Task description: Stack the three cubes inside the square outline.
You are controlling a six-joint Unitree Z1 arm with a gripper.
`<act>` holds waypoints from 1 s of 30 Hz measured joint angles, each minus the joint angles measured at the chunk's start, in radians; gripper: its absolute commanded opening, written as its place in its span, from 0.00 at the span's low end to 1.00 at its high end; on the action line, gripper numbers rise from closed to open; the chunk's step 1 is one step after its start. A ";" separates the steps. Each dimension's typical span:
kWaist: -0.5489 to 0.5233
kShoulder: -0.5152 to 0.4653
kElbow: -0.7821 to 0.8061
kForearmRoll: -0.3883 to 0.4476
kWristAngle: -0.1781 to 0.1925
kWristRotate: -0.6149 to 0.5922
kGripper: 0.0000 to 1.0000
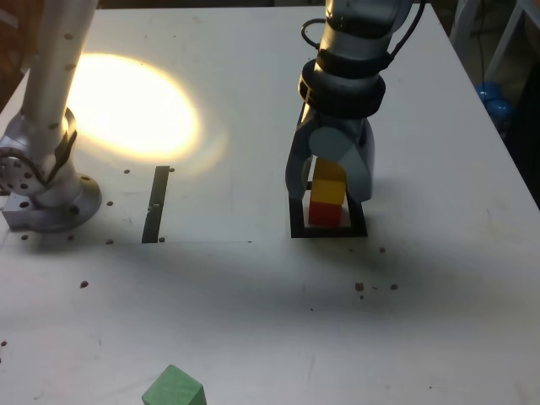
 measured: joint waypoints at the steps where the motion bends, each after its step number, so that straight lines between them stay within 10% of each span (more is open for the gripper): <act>1: 0.000 -0.003 0.003 -0.002 0.002 0.000 1.00; 11: -0.058 -0.130 0.089 0.002 0.061 0.012 0.99; 30: -0.495 -0.215 0.238 -0.003 0.061 -0.172 0.99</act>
